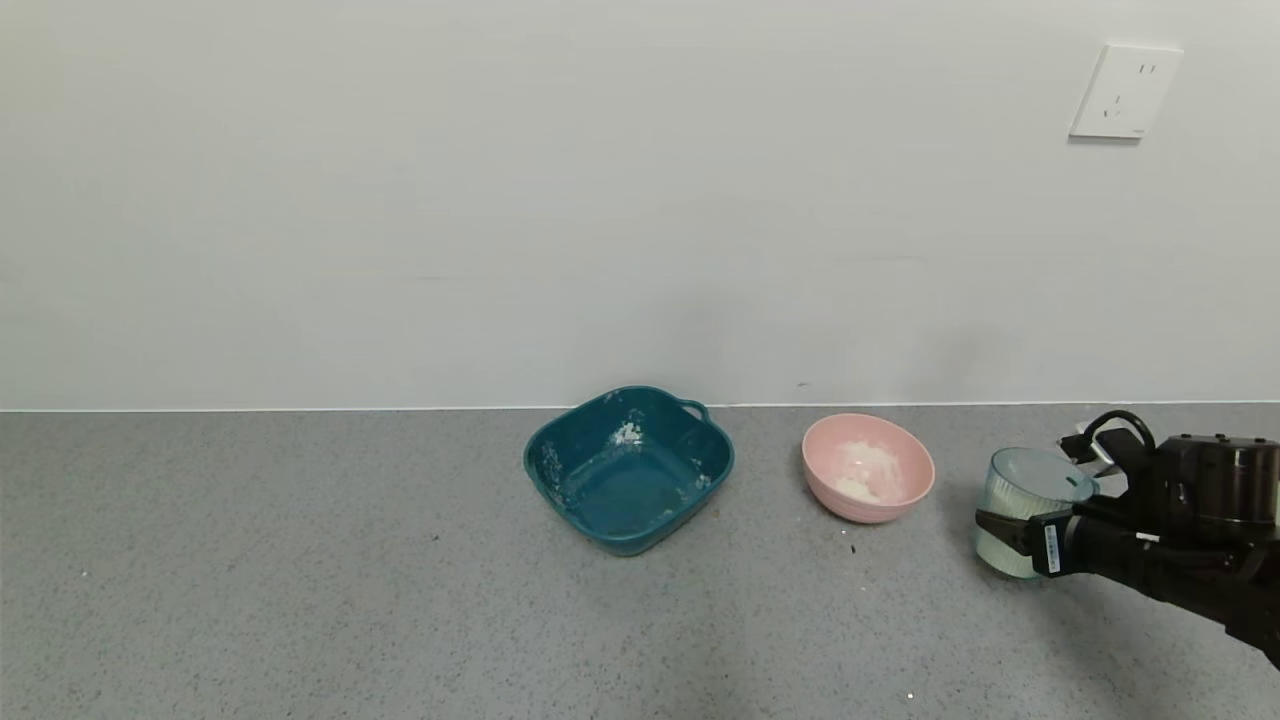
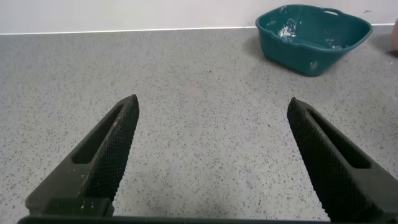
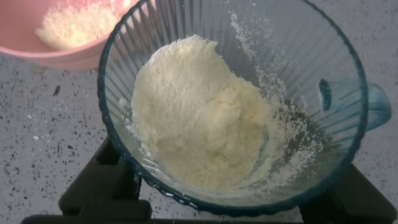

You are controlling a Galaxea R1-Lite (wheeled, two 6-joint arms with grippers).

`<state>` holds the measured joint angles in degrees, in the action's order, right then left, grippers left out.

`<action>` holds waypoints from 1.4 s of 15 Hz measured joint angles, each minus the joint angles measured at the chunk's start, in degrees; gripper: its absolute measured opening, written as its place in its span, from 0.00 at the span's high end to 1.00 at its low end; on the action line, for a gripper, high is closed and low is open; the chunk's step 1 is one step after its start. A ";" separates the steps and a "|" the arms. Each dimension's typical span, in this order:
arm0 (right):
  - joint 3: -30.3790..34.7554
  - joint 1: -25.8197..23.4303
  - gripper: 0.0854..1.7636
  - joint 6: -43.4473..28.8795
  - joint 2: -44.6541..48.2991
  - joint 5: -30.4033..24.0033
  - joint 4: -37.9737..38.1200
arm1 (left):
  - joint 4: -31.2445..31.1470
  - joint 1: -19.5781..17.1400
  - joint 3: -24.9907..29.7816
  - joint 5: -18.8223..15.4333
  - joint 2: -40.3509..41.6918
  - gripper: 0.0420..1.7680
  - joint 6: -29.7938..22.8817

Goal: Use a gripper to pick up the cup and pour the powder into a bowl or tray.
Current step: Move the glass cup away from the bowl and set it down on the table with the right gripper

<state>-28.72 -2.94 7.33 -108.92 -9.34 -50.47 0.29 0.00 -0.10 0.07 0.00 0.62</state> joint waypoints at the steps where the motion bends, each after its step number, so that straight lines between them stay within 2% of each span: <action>1: 0.45 0.11 0.25 0.13 -0.76 0.00 -1.46 | 0.01 0.00 0.00 0.00 0.00 0.03 0.00; 11: 1.80 1.16 0.25 0.83 -2.71 0.09 -2.69 | 0.01 0.00 0.00 0.02 0.00 0.03 0.00; 15: 1.83 1.18 0.16 0.79 -2.44 0.17 -2.50 | 0.01 0.00 0.00 0.00 0.00 0.03 0.00; 21: 2.97 1.18 0.09 0.74 -0.43 0.11 -1.93 | 0.01 0.00 0.00 0.00 0.00 0.03 0.00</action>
<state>-25.75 -1.76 8.07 -109.35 -9.23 -52.40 0.30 0.00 -0.10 0.07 0.00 0.62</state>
